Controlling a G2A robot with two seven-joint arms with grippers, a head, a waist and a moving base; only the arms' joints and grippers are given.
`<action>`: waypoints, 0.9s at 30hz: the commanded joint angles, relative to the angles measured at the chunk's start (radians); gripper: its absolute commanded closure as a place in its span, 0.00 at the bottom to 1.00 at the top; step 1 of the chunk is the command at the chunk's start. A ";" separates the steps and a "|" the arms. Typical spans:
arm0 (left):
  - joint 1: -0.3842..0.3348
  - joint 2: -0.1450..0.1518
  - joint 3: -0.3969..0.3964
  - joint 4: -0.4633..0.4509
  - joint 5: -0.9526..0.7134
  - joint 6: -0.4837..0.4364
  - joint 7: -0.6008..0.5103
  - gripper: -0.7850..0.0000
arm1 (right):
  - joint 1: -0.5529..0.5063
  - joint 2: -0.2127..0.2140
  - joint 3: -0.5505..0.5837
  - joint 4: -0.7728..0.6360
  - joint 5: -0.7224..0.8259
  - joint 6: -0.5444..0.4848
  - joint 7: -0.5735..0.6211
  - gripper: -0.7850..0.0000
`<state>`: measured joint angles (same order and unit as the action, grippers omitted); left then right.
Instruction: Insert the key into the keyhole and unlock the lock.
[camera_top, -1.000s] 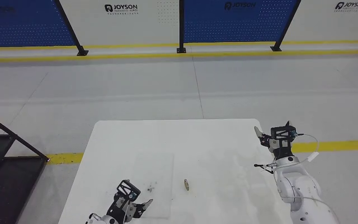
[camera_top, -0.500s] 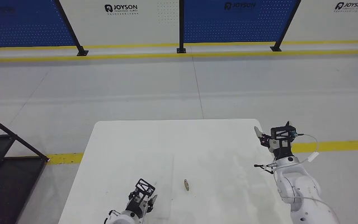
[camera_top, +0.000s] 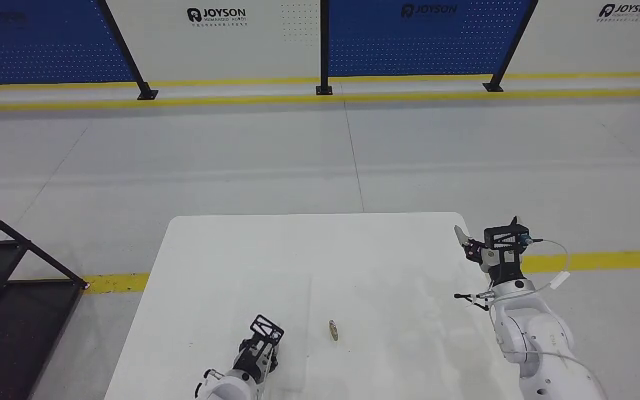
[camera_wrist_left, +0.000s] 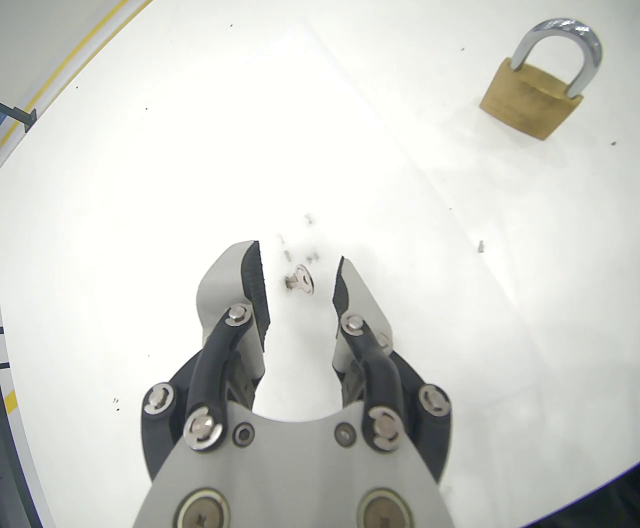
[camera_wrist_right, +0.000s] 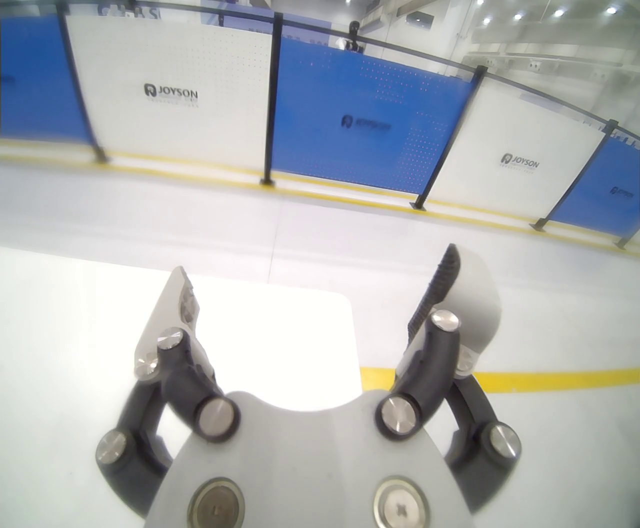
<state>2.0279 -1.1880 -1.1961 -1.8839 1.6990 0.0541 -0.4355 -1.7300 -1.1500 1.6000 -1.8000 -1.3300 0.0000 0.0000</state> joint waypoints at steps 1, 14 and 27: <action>-0.006 0.000 0.001 0.005 -0.002 -0.003 -0.006 0.60 | 0.000 0.000 0.000 0.000 0.000 0.000 0.000 0.00; -0.021 -0.002 0.008 0.016 -0.001 0.002 -0.013 0.89 | 0.000 0.000 0.000 0.000 0.000 0.000 0.000 0.00; 0.012 0.001 -0.010 -0.027 0.002 0.011 0.002 1.00 | 0.000 0.000 0.000 0.000 0.000 0.000 0.000 0.00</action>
<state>2.0333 -1.1873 -1.2034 -1.9037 1.7008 0.0653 -0.4365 -1.7300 -1.1500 1.6000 -1.8000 -1.3300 0.0000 0.0000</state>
